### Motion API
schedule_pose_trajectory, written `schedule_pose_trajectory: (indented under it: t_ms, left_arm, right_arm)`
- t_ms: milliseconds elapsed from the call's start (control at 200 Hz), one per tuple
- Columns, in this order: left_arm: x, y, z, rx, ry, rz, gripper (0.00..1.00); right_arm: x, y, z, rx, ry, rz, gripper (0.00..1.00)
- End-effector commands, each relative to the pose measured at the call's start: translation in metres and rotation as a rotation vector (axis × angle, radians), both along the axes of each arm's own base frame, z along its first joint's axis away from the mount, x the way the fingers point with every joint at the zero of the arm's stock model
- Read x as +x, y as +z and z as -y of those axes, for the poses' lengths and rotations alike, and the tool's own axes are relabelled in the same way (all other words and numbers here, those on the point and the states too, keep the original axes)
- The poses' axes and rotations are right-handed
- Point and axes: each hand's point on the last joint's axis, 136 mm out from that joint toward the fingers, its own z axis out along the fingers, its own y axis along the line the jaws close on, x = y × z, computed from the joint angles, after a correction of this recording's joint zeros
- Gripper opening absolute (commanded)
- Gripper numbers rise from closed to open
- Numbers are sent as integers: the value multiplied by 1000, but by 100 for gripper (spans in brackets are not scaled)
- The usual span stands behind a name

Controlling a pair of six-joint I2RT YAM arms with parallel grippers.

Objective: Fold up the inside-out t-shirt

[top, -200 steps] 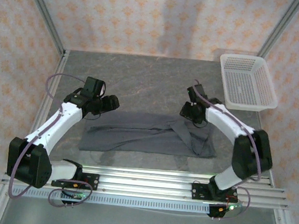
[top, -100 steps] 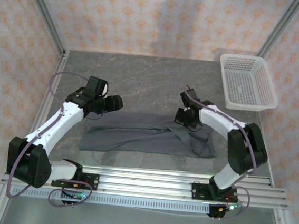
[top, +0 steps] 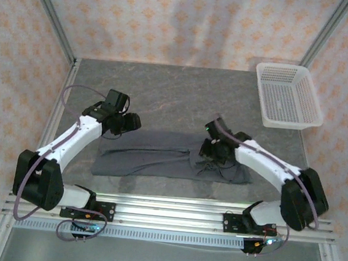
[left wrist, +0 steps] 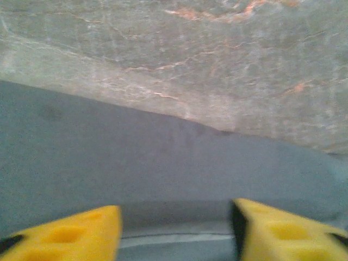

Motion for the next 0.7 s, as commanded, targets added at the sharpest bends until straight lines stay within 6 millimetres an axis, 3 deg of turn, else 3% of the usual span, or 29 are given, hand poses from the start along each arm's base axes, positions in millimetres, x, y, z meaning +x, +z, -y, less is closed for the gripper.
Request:
schedule_pose_trajectory:
  t_ms: [0,20,75,160,355,465,565,695]
  left_arm:
    - [-3,-16,-14,48,130,-79,9]
    - [-3,-19,-15,52,149,-89,1]
    - [0,-29,-18,57,188,-102,0]
    - [7,-45,-16,49,220,-128,0]
    - [2,-99,-19,87,288,-268,0]
    - [11,-122,-17,94,300,-301,0]
    - [34,-129,-19,125,324,-281,0]
    - [83,-137,-24,172,365,-243,0]
  right_arm:
    - [27,11,83,-207,-210,77,23]
    - [29,9,97,-246,-243,75,21]
    - [35,0,126,-311,-298,56,13]
    - [38,-16,140,-353,-291,4,7]
    - [33,-59,128,-321,-263,-120,0]
    - [25,-80,127,-324,-268,-190,0]
    - [18,-91,120,-298,-271,-244,0]
    - [16,-87,116,-280,-312,-262,0]
